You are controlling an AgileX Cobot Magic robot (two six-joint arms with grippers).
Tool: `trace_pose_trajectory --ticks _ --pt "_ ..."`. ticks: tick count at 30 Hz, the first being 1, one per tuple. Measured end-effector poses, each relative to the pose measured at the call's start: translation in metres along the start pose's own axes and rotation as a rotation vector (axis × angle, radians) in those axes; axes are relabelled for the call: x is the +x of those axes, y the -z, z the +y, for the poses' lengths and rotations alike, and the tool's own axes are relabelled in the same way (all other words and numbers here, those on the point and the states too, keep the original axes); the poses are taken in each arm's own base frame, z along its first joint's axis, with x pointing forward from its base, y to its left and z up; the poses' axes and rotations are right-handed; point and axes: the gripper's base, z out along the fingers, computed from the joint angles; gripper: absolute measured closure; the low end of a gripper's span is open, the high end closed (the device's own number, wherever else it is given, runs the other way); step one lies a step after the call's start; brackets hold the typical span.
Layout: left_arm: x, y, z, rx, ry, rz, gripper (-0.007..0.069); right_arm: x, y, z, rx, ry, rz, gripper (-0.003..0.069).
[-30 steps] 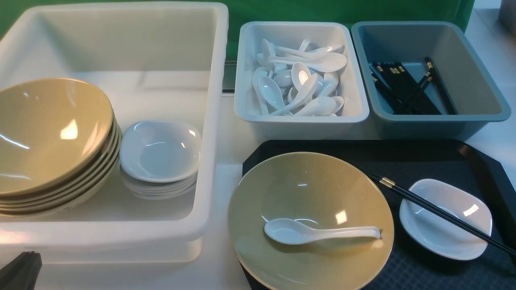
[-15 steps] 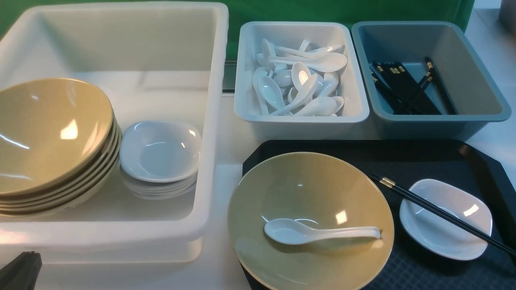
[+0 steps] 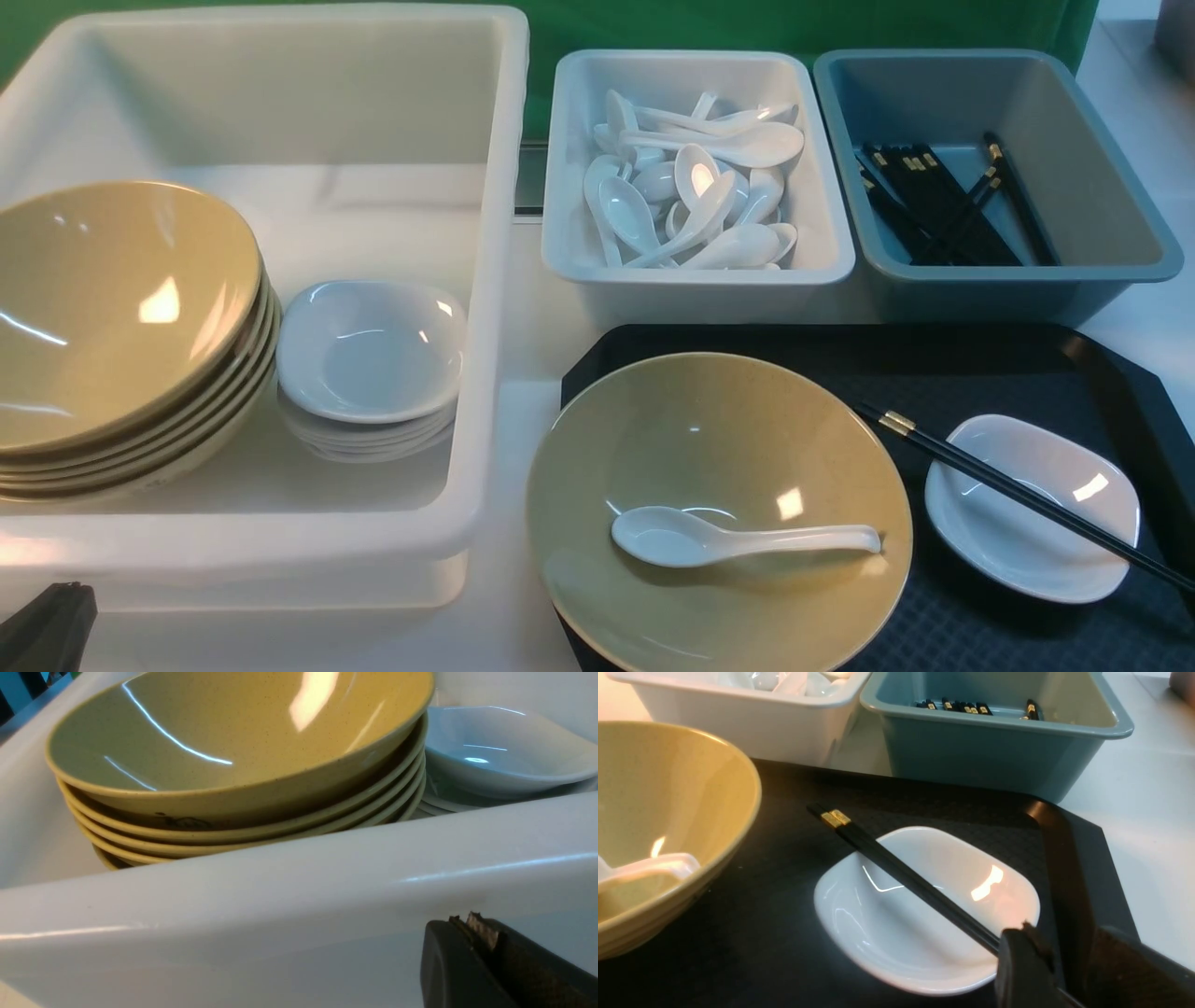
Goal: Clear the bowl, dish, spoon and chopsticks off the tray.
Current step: Use the right arm to grab the chopsticks
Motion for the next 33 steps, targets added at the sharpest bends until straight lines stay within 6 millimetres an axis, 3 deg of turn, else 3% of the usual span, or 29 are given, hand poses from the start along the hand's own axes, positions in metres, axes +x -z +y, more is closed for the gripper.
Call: trace_pose_trajectory --ticks 2,7,9,11,14,17,26,29,31,32,33 --pt "0.000 0.000 0.000 0.004 0.019 -0.005 0.0631 0.000 0.000 0.000 0.000 0.000 0.000 0.0420" --pt "-0.004 0.000 -0.004 0.051 0.277 -0.046 0.0631 0.000 0.000 0.000 -0.004 -0.043 -0.001 0.0420" --pt "-0.008 0.000 -0.006 0.091 0.502 -0.077 0.0631 -0.001 0.000 0.002 -0.027 -0.212 -0.006 0.0420" --pt "-0.012 0.001 -0.009 0.143 0.794 -0.093 0.0631 -0.002 0.000 0.007 -0.084 -0.593 -0.005 0.0420" --pt "-0.016 0.002 -0.011 0.209 1.140 -0.089 0.0631 -0.005 0.001 0.011 -0.137 -0.967 0.008 0.0420" --pt "-0.018 0.002 -0.012 0.243 1.299 -0.092 0.0631 -0.006 0.001 0.012 -0.149 -1.070 0.010 0.0420" --pt "-0.021 0.003 -0.011 0.251 1.316 -0.110 0.0631 -0.006 0.001 0.011 -0.147 -0.916 -0.003 0.0420" --pt "-0.038 0.010 -0.010 0.275 1.191 -0.156 0.0631 -0.008 0.003 0.014 -0.163 -0.842 0.031 0.0422" --pt "-0.070 0.027 -0.007 0.296 0.946 -0.252 0.0631 -0.028 0.012 0.018 -0.199 -0.714 0.036 0.0449" --pt "-0.076 0.030 -0.006 0.299 0.924 -0.269 0.0631 -0.030 0.013 0.018 -0.201 -0.705 0.036 0.0453" --pt "-0.096 0.039 -0.006 0.300 0.783 -0.290 0.0631 -0.047 0.016 0.019 -0.210 -0.631 0.041 0.0490"
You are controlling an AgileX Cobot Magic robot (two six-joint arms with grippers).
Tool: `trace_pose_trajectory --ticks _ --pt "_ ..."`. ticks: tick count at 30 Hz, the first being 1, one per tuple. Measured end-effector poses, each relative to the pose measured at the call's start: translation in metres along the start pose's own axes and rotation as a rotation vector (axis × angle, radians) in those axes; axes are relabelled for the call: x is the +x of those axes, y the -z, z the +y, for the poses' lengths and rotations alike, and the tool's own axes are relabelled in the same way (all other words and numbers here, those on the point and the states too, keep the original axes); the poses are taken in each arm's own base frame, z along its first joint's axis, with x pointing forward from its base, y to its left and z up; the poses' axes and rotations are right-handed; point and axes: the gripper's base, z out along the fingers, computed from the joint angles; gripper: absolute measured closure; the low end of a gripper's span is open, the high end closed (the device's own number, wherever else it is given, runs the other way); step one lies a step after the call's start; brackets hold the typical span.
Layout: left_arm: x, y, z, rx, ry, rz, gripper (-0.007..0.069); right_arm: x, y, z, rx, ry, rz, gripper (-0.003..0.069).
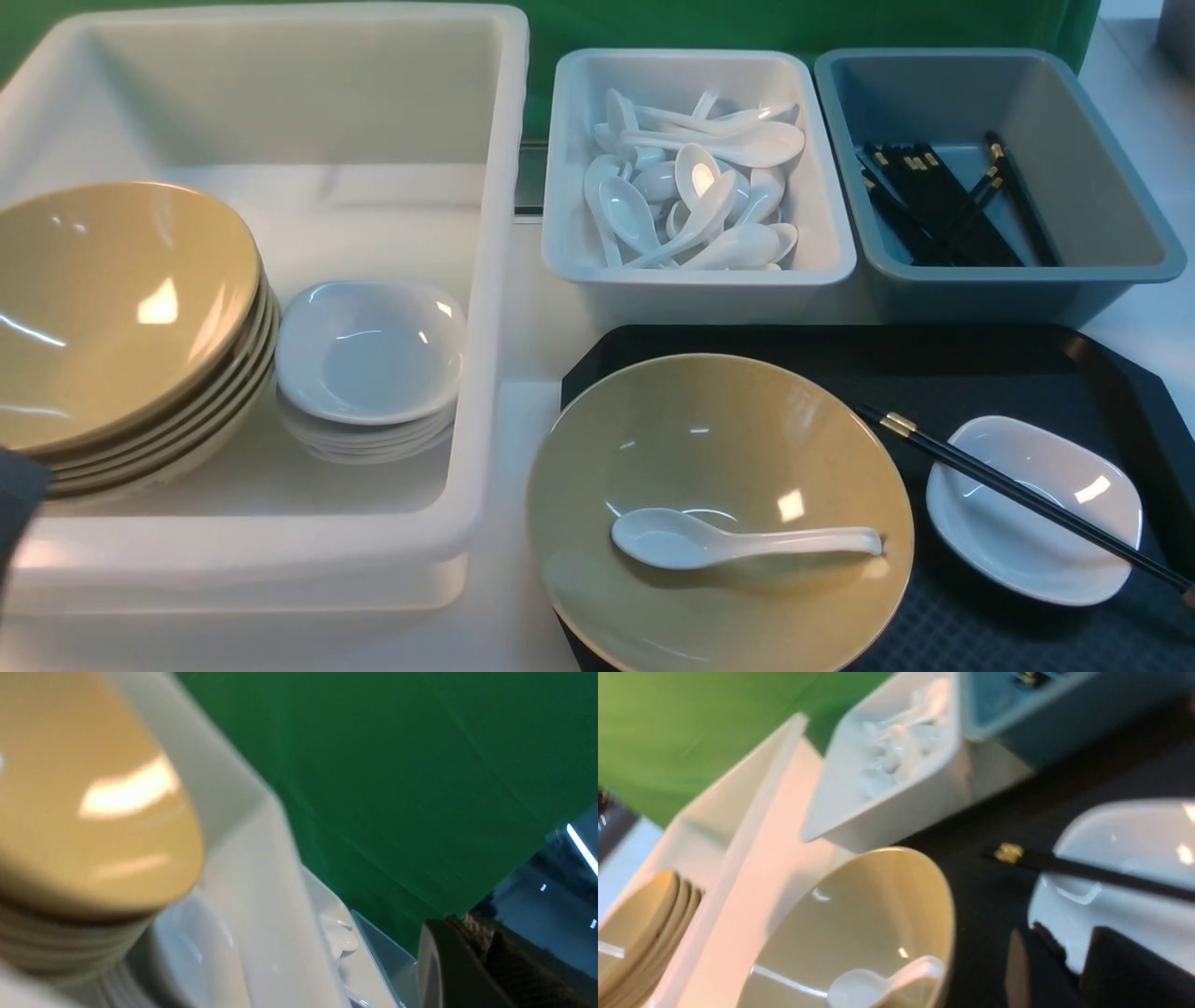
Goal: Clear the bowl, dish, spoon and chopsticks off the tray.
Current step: Use the right arm to grab the chopsticks
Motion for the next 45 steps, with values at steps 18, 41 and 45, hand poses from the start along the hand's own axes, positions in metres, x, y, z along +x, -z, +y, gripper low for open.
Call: trace_pose_trajectory --ticks 18,41,45 --pt "-0.031 -0.109 -0.053 0.000 -0.688 1.178 0.0631 -0.133 -0.106 0.072 0.075 0.847 0.915 0.0619" --pt "0.041 -0.183 -0.121 0.376 -0.917 1.427 0.0631 -0.041 -0.249 0.002 0.137 1.071 1.365 0.0155" --pt "0.041 -0.183 -0.121 0.379 -0.920 1.426 0.0631 -0.033 -0.256 -0.004 0.134 1.071 1.381 0.0232"
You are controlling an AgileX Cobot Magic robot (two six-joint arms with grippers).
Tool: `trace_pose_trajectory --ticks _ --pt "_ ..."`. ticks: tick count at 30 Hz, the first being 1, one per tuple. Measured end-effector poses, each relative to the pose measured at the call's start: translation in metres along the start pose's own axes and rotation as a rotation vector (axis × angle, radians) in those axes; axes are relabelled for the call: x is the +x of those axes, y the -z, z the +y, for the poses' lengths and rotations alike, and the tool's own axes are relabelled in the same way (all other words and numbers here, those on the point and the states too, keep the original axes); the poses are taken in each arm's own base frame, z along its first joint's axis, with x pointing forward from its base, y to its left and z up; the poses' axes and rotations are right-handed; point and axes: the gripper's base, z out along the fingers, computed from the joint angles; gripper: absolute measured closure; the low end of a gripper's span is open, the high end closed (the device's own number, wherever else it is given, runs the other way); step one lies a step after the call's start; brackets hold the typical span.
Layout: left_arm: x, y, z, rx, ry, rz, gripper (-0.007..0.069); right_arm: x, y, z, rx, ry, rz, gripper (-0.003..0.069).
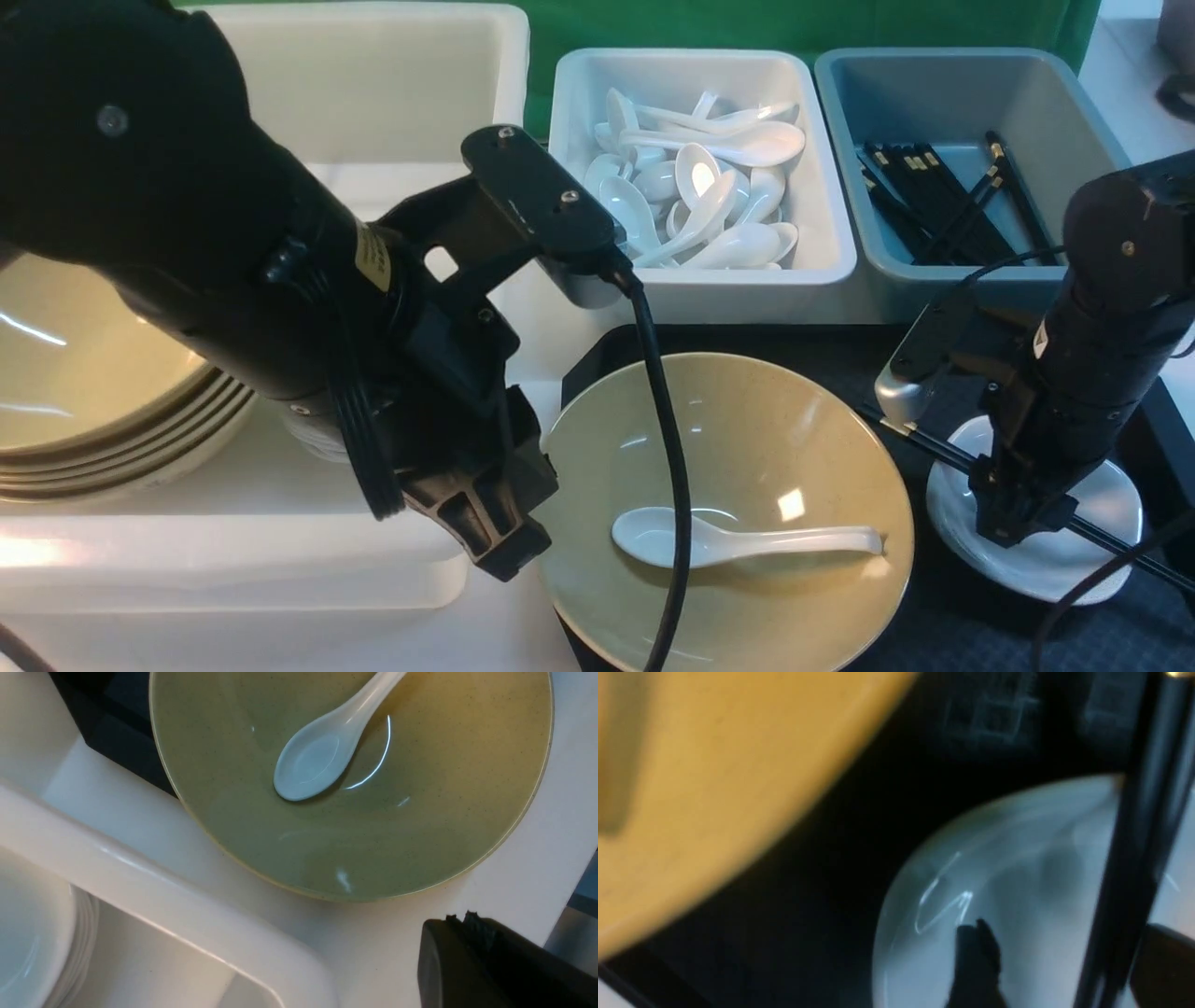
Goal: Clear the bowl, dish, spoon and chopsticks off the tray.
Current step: Use the right arm to grab the chopsticks, then use the right arm to put the chopsticks into the small storage box on the right
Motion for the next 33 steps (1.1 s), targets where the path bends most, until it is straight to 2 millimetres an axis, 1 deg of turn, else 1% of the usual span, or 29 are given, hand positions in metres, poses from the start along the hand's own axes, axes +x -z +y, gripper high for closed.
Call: trace_pose_trajectory --ticks 1,2,3,4,5,6,11,12,13,14,15,16,18,19,20,21,22,24,25,26,29,30,32,33 --pt "0.000 0.000 0.000 0.000 -0.003 -0.001 0.0631 0.000 -0.002 0.000 -0.004 0.002 0.006 0.0271" --pt "0.000 0.000 0.000 -0.001 -0.008 -0.002 0.0631 -0.001 -0.004 0.000 -0.007 0.007 0.011 0.0333" --pt "0.000 0.000 0.000 -0.001 -0.008 -0.002 0.0631 -0.001 -0.004 0.000 -0.008 0.007 0.012 0.0344" --pt "-0.001 0.000 0.000 -0.003 -0.014 -0.007 0.0631 -0.001 -0.005 0.000 -0.009 0.009 0.014 0.0446" --pt "-0.001 0.000 0.000 -0.004 -0.014 -0.009 0.0631 -0.001 -0.005 0.000 -0.009 0.009 0.014 0.0459" --pt "-0.001 0.000 0.000 -0.005 -0.015 -0.012 0.0631 -0.001 -0.005 0.000 -0.009 0.009 0.014 0.0518" --pt "-0.002 0.000 0.001 -0.007 -0.017 -0.017 0.0631 -0.003 0.003 -0.003 -0.015 0.006 0.026 0.0509" --pt "-0.002 0.000 0.001 -0.007 -0.017 -0.017 0.0631 -0.005 0.011 -0.004 -0.015 -0.006 0.030 0.0509" --pt "-0.002 0.000 0.001 -0.007 -0.017 -0.017 0.0631 -0.006 0.014 -0.005 -0.014 -0.008 0.028 0.0509" --pt "-0.002 0.000 0.001 -0.007 -0.021 -0.017 0.0631 -0.008 0.029 -0.007 -0.003 -0.033 0.014 0.0509" --pt "-0.002 0.000 0.001 -0.007 -0.021 -0.017 0.0631 -0.008 0.031 -0.007 -0.001 -0.036 0.010 0.0509" --pt "-0.002 0.000 0.001 -0.007 -0.024 -0.017 0.0631 -0.010 0.054 -0.011 0.023 -0.066 -0.027 0.0509" --pt "-0.002 0.000 0.001 -0.009 -0.023 -0.021 0.0631 -0.012 0.083 -0.015 0.062 -0.106 -0.090 0.0509" --pt "-0.002 0.000 0.001 -0.010 -0.022 -0.023 0.0631 -0.013 0.085 -0.015 0.065 -0.107 -0.096 0.0509" --pt "-0.004 0.000 0.001 -0.016 -0.011 -0.039 0.0631 -0.016 0.110 -0.023 0.105 -0.155 -0.166 0.0509" --pt "-0.004 0.000 0.002 -0.019 -0.008 -0.045 0.0631 -0.017 0.115 -0.026 0.116 -0.165 -0.184 0.0509" --pt "-0.007 -0.001 0.003 -0.030 0.013 -0.072 0.0631 -0.020 0.134 -0.037 0.152 -0.220 -0.253 0.0509" --pt "-0.015 -0.004 0.007 -0.051 0.038 -0.126 0.0631 -0.026 0.158 -0.060 0.211 -0.327 -0.367 0.0509" --pt "-0.018 -0.005 0.009 -0.057 0.043 -0.140 0.0631 -0.028 0.161 -0.069 0.221 -0.372 -0.392 0.0509" --pt "-0.026 -0.008 0.012 -0.069 0.051 -0.171 0.0631 -0.032 0.166 -0.083 0.242 -0.430 -0.436 0.0509" --pt "-0.047 -0.009 0.023 -0.107 0.072 -0.265 0.0631 -0.043 0.174 -0.122 0.281 -0.585 -0.555 0.0509" --pt "-0.060 -0.010 0.030 -0.130 0.078 -0.319 0.0631 -0.052 0.166 -0.142 0.288 -0.661 -0.602 0.0509" --pt "-0.067 -0.010 0.034 -0.148 0.081 -0.360 0.0631 -0.058 0.161 -0.155 0.293 -0.711 -0.639 0.0509" --pt "-0.076 -0.008 0.039 -0.169 0.082 -0.410 0.0631 -0.066 0.153 -0.171 0.293 -0.782 -0.689 0.0509"
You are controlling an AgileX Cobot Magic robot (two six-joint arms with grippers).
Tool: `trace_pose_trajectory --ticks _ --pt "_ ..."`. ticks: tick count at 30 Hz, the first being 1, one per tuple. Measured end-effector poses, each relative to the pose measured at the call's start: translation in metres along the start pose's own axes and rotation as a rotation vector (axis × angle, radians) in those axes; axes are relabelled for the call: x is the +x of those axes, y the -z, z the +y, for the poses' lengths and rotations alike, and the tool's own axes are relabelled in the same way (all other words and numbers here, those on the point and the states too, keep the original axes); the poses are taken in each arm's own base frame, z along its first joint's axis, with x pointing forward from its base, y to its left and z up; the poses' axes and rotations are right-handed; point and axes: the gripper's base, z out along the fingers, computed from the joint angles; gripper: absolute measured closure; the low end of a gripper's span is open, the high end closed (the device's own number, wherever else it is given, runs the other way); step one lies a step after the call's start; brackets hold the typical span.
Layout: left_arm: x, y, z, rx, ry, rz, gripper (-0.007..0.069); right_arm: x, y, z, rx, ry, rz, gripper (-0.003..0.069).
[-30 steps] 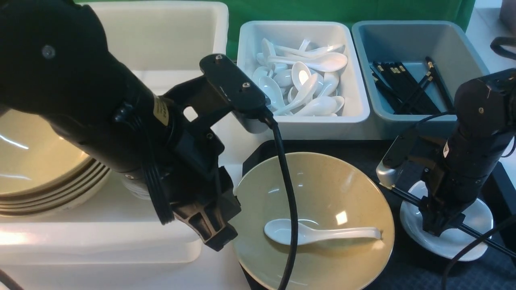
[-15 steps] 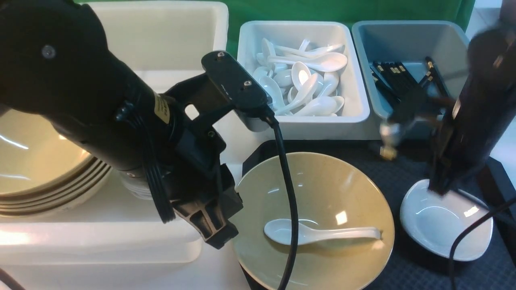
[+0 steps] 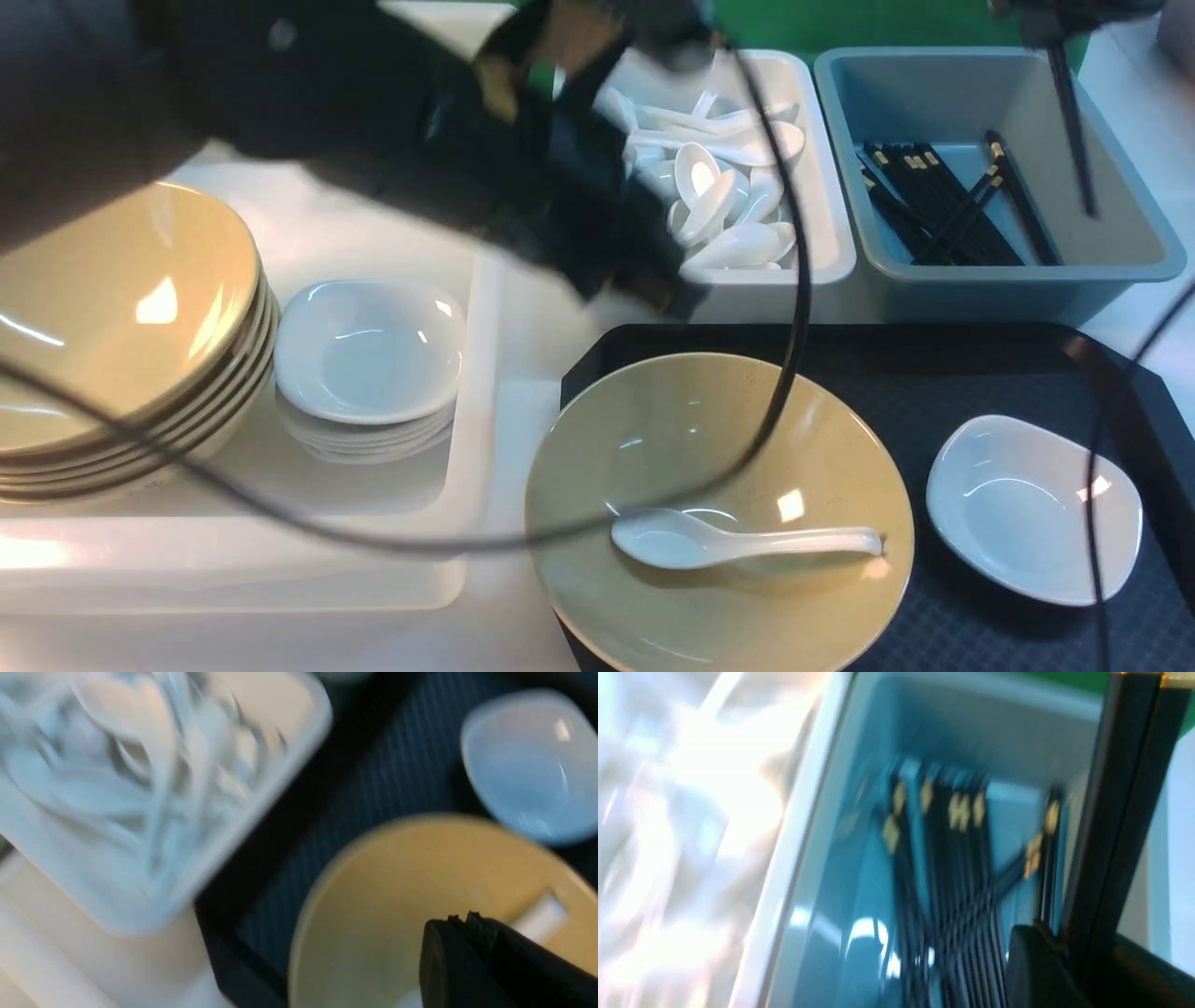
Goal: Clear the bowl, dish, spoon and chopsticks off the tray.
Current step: Use the right arm to put the chopsticks into the small storage box on the right, then use the right arm to grab the soup spoon in the middle
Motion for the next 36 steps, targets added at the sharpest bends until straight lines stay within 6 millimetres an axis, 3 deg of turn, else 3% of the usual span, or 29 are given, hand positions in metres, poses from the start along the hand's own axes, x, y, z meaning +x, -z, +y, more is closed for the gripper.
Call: trace_pose_trajectory --ticks 1,2,5,7,10,13,14,17,18,20,21,22,23,26,31,34,36 --pt "-0.006 0.000 0.002 -0.013 -0.001 -0.037 0.0631 -0.004 -0.016 -0.003 0.004 -0.043 -0.030 0.0509" --pt "-0.006 0.000 0.002 -0.014 -0.001 -0.037 0.0631 -0.004 -0.018 -0.004 0.005 -0.050 -0.028 0.0509" --pt "-0.011 0.001 0.004 -0.023 -0.003 -0.064 0.0631 -0.004 -0.068 -0.007 0.006 -0.117 -0.064 0.0509" --pt "-0.010 0.002 0.003 -0.022 -0.007 -0.046 0.0631 0.000 -0.084 -0.006 0.006 -0.126 -0.052 0.0502" --pt "-0.004 0.002 0.002 -0.007 -0.003 0.017 0.0631 0.014 -0.112 -0.005 0.006 -0.130 0.015 0.0419" --pt "0.003 0.006 0.000 0.014 0.010 0.095 0.0631 0.021 -0.116 -0.005 0.011 -0.119 0.090 0.0303" --pt "0.007 0.016 0.000 0.021 0.010 0.138 0.0631 0.021 -0.110 -0.004 0.004 -0.073 0.138 0.0232" --pt "0.013 0.042 0.004 0.012 0.019 0.184 0.0631 0.015 -0.087 0.002 -0.040 0.029 0.189 0.0156" --pt "0.017 0.056 0.008 -0.001 0.029 0.199 0.0631 0.011 -0.070 0.008 -0.067 0.082 0.208 0.0135" --pt "0.024 0.086 0.015 -0.035 0.054 0.217 0.0631 0.003 -0.035 0.024 -0.143 0.194 0.206 0.0120" --pt "0.024 0.089 0.014 -0.036 0.053 0.211 0.0631 0.002 -0.031 0.026 -0.146 0.205 0.203 0.0120" --pt "0.030 0.107 0.018 -0.061 0.074 0.221 0.0631 -0.003 -0.004 0.040 -0.183 0.268 0.171 0.0118" --pt "0.034 0.120 0.019 -0.076 0.082 0.223 0.0631 -0.004 0.009 0.047 -0.201 0.307 0.155 0.0118" --pt "0.044 0.147 0.016 -0.112 0.090 0.193 0.0631 0.005 0.050 0.077 -0.264 0.427 0.137 0.0119" --pt "0.075 0.168 -0.003 -0.090 0.091 0.180 0.0631 0.060 0.089 0.127 -0.391 0.664 0.233 0.0125" --pt "0.098 0.165 -0.011 -0.061 0.097 0.189 0.0631 0.102 0.094 0.153 -0.467 0.807 0.326 0.0127" --pt "0.106 0.161 -0.014 -0.048 0.099 0.196 0.0631 0.116 0.093 0.160 -0.490 0.855 0.359 0.0127"
